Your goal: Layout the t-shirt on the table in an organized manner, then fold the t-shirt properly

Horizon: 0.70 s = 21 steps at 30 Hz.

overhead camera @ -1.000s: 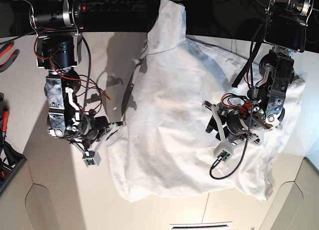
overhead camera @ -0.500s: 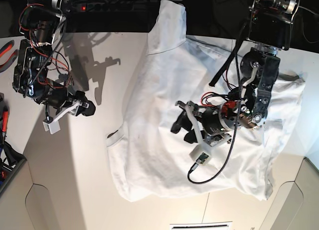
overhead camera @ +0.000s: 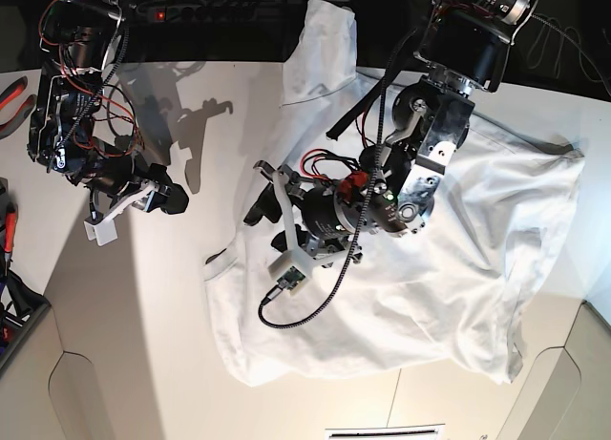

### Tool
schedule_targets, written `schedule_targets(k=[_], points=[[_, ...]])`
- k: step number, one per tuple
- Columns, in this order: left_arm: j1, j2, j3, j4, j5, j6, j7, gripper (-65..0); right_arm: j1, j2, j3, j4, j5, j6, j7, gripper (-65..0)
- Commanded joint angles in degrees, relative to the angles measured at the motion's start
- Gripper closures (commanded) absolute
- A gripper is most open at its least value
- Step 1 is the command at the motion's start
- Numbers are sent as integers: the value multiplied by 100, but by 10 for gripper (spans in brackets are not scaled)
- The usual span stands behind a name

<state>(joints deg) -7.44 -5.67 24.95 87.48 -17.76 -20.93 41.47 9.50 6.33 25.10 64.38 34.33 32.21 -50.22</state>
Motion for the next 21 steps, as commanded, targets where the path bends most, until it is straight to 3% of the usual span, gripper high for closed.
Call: schedule_targets(k=[1,6,21], points=[[-114,26,94,122,166,142,-203,-368,79,48,0,76,83,66,22,-244],[-114,26,321,122,1307,839,-398,-368,79,46,0,76,83,66,24,-244],[-109,28,323,66,638,817,-229,-368,79,46,0,76,85,66,26,-244]])
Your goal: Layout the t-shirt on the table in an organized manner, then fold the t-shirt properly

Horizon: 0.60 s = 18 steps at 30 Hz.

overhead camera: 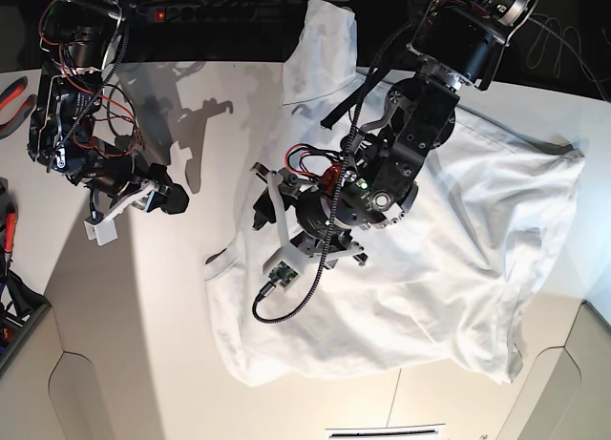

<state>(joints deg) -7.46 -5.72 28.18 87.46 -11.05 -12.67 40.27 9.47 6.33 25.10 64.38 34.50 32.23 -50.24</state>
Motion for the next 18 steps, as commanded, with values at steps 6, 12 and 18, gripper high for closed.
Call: schedule_targets(k=[6,12,18], points=[[-105,33,0,63,-52,-46,-103,-368,81,46,0,76,66,63,31,-244],[-76,33,0,-17,-138,-92,-55,-368,81,46,0,76,68,63,31,-244],[-79,33,-2,-195,-184,-173,-55,-354,81,46,0,76,68,63,31,-244]])
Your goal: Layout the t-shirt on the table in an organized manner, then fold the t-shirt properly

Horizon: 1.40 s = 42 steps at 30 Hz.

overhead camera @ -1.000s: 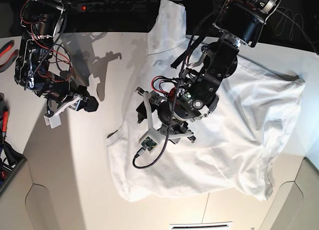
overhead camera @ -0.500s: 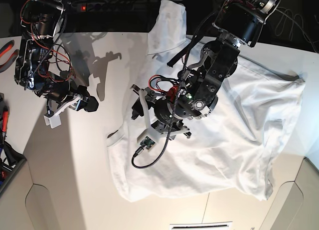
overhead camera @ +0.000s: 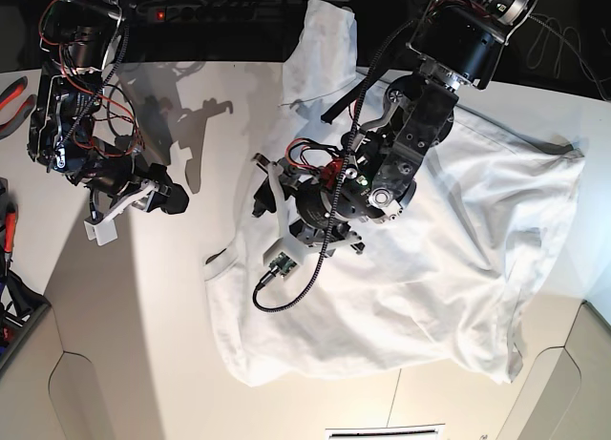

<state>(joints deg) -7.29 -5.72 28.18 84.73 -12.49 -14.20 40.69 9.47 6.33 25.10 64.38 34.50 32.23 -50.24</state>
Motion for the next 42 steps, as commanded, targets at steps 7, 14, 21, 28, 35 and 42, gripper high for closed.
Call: schedule_targets(k=[7,14,21,28,35,42], points=[[-129,28,-2,98,-22,-20,-37,0,81,46,0,76,70,63,28,-242],[-160,-17,-549,935,249,-61,319,0,81,46,0,76,398,63,24,-241],[-127,-33,-1320,1056,245,-63,417,0,83,15,-149,76,625,122,24,-237],[-127,-356,-1401,1056,282,-55,413,0,199,4,-1344,76,544,122,31,-238],[-125,-481,-1401,1056,507,160,415,0,275,-450,-2079,76,7,122,380,-267],[-125,-479,-1401,1056,505,157,413,0,363,-732,-2710,76,-1174,120,1082,-332]])
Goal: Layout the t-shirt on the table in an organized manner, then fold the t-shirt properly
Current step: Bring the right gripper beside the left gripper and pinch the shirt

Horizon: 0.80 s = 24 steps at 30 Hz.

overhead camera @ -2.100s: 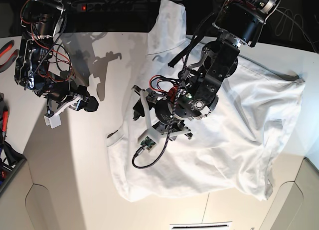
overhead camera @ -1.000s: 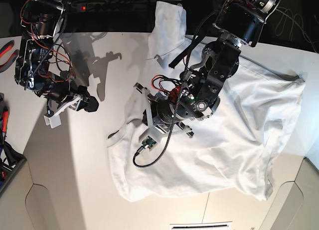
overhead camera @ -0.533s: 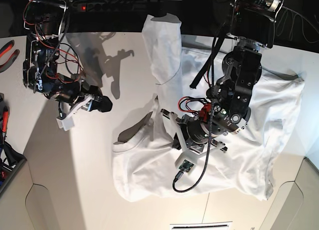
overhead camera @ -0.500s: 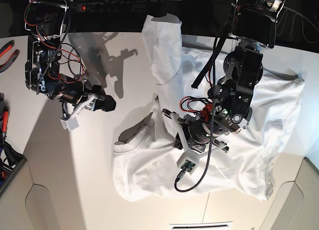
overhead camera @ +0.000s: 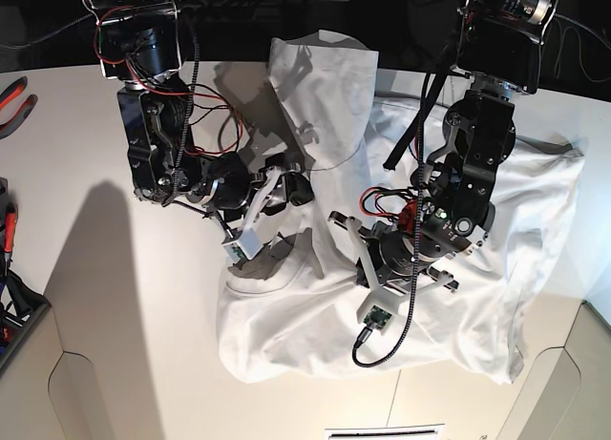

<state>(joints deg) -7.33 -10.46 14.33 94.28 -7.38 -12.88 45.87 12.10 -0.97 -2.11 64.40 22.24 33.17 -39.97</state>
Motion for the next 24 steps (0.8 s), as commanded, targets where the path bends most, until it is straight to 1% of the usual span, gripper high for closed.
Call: schedule_targets(k=[1,4,8,11,16,18,19,20,22,23,24], points=[[-120,-4,-15,101,-7,26,-105,0,142,-2,-83,74,17,28,177,-332],[-122,-4,-15,101,-7,26,-107,0,284,-33,-356,74,-221,26,404,-332],[-122,-4,-15,101,-7,24,-109,0,472,-120,-568,72,-341,24,490,-332],[-122,-2,-15,101,-7,24,-111,0,518,-243,-590,72,-341,24,656,-332],[-122,-4,-15,101,-7,24,-149,0,518,-431,-590,72,-446,9,654,-332],[-122,-4,-15,101,-7,24,-149,0,518,-468,-590,72,-444,7,656,-316],[-122,-4,-15,101,-7,24,-149,0,518,-483,-590,72,-442,7,656,-281],[-122,-4,-15,101,-7,24,-149,0,518,-481,-590,72,-442,7,656,-223],[-122,-4,-15,101,-4,24,-149,0,518,-474,-590,72,-448,7,654,-46],[-122,-7,-15,101,-4,24,-149,0,520,-474,-590,72,-448,4,651,0],[-122,-7,-15,101,-2,24,-149,0,520,-474,-590,72,-450,4,651,0]])
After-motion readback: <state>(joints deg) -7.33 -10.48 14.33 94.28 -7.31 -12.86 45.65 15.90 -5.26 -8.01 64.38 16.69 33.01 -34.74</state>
